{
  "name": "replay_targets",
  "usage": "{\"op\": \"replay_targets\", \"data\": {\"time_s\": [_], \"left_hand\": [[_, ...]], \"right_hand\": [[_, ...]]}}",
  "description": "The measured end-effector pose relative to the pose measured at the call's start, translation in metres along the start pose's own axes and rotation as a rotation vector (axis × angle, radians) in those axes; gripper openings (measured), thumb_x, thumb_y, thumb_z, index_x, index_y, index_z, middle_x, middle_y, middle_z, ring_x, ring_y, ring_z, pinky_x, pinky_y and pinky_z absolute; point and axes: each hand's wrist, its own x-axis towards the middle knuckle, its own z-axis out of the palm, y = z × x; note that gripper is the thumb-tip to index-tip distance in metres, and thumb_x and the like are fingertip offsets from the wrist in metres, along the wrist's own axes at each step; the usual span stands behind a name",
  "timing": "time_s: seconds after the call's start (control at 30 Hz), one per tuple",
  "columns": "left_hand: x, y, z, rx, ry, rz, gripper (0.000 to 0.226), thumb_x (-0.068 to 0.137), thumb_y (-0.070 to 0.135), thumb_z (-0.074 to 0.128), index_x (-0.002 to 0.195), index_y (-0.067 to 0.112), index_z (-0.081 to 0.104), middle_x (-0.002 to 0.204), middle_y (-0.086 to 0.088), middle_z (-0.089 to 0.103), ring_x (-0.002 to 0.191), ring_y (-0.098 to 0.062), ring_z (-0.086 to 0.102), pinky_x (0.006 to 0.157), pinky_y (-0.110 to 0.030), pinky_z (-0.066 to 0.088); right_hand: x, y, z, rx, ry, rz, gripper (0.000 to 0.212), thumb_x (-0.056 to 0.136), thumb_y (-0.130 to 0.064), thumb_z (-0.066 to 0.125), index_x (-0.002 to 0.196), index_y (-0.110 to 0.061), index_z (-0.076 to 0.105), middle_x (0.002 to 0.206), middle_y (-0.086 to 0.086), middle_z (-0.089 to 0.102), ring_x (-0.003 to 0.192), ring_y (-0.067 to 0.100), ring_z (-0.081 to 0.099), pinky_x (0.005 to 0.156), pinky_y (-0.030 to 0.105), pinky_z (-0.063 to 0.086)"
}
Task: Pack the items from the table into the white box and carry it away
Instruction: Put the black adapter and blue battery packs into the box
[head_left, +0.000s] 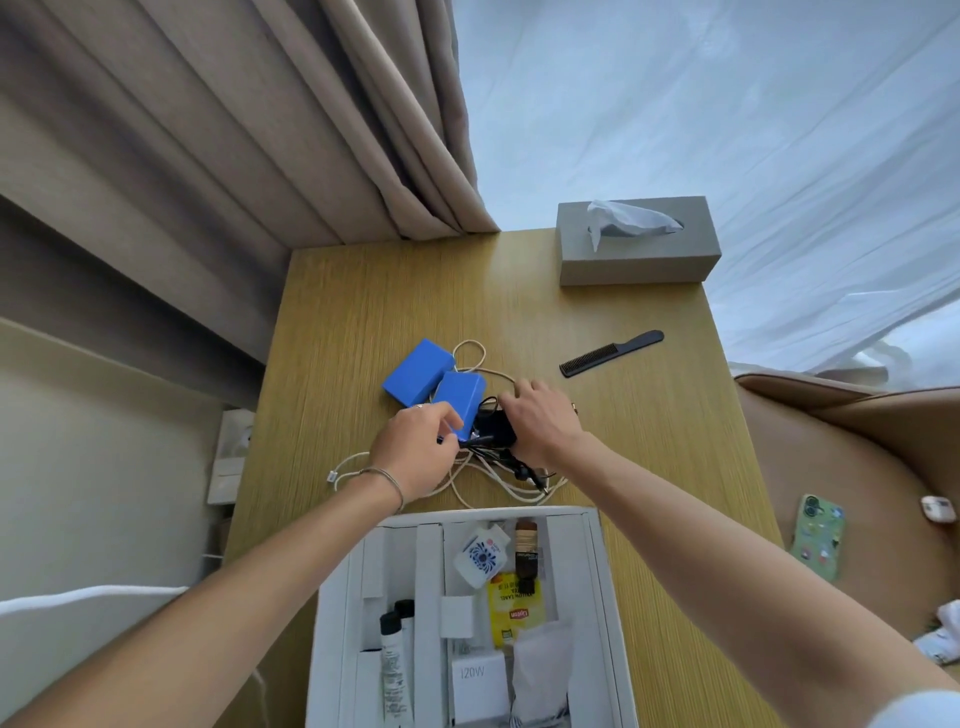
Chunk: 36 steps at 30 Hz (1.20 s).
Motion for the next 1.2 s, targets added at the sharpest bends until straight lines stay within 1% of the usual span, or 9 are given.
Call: {"op": "replay_targets", "data": {"time_s": [0.27,0.47,0.6,0.67,0.77,0.87,0.93,1.03,1.2], "left_hand": [[0.0,-0.002,-0.008,-0.12,0.068,0.003,0.019,0.091,0.015,0.056,0.104,0.025,0.066,0.097,0.007,0.067,0.092,-0.012,0.062,0.08,-0.033,0.053],[-0.004,0.03,-0.033,-0.378,0.197,0.121,0.022,0.1,0.025,0.051,0.116,0.021,0.067,0.11,0.007,0.069,0.102,-0.008,0.062,0.09,-0.032,0.052],[-0.015,0.056,-0.057,-0.668,-0.104,0.209,0.042,0.099,0.05,0.048,0.134,0.029,0.055,0.122,0.001,0.067,0.113,-0.01,0.062,0.097,-0.038,0.051],[-0.021,0.067,-0.065,-0.711,-0.242,0.244,0.052,0.093,0.054,0.055,0.137,0.028,0.05,0.116,-0.01,0.067,0.109,-0.024,0.064,0.095,-0.049,0.052],[-0.032,0.078,-0.072,-0.704,-0.25,0.313,0.044,0.093,0.039,0.065,0.133,0.027,0.051,0.1,-0.009,0.067,0.091,-0.034,0.065,0.087,-0.054,0.054],[-0.042,0.085,-0.082,-0.84,-0.194,0.311,0.036,0.098,0.026,0.059,0.132,0.017,0.052,0.098,-0.009,0.064,0.08,-0.025,0.064,0.075,-0.038,0.058],[-0.048,0.085,-0.092,-0.965,-0.154,0.247,0.035,0.101,0.028,0.054,0.132,0.012,0.052,0.099,-0.012,0.064,0.078,-0.024,0.066,0.075,-0.039,0.057],[-0.057,0.081,-0.108,-1.133,-0.094,0.159,0.033,0.101,0.037,0.049,0.126,0.016,0.056,0.094,-0.008,0.07,0.079,-0.028,0.07,0.082,-0.043,0.06],[-0.07,0.075,-0.126,-1.386,-0.035,0.043,0.043,0.099,0.044,0.049,0.123,0.01,0.059,0.101,-0.016,0.069,0.082,-0.03,0.068,0.083,-0.049,0.058]], "right_hand": [[-0.015,0.017,-0.055,0.36,0.027,0.046,0.043,0.068,-0.057,0.066,0.091,-0.021,0.062,0.079,-0.005,0.063,0.071,0.017,0.061,0.057,0.03,0.053],[-0.042,0.03,-0.112,0.724,0.125,0.111,0.058,0.08,-0.074,0.051,0.071,-0.017,0.061,0.059,-0.006,0.054,0.053,0.013,0.047,0.053,0.031,0.035],[-0.06,0.022,-0.143,0.747,0.099,0.065,0.063,0.082,-0.075,0.047,0.069,-0.014,0.059,0.058,-0.006,0.048,0.054,0.014,0.042,0.057,0.034,0.032],[-0.067,0.015,-0.156,0.738,0.099,0.043,0.058,0.082,-0.073,0.047,0.064,-0.019,0.056,0.056,-0.008,0.046,0.053,0.013,0.041,0.056,0.035,0.032],[-0.077,0.005,-0.172,0.722,0.141,0.03,0.062,0.082,-0.075,0.045,0.07,-0.017,0.063,0.059,-0.004,0.053,0.055,0.013,0.046,0.056,0.037,0.036],[-0.089,0.002,-0.183,0.965,0.156,0.015,0.065,0.086,-0.078,0.042,0.092,-0.018,0.069,0.068,0.004,0.061,0.062,0.015,0.054,0.062,0.041,0.046],[-0.097,0.007,-0.182,1.224,0.174,0.008,0.057,0.095,-0.071,0.037,0.107,-0.024,0.068,0.07,0.004,0.063,0.066,0.018,0.06,0.065,0.035,0.052],[-0.102,0.004,-0.17,1.468,0.179,-0.039,0.048,0.106,-0.032,0.025,0.119,-0.022,0.07,0.096,0.01,0.076,0.093,0.024,0.071,0.084,0.038,0.054],[-0.1,-0.038,-0.132,1.491,-0.108,-0.021,0.059,0.086,0.015,0.04,0.121,-0.02,0.071,0.124,0.001,0.073,0.125,0.016,0.061,0.093,0.031,0.049]]}}
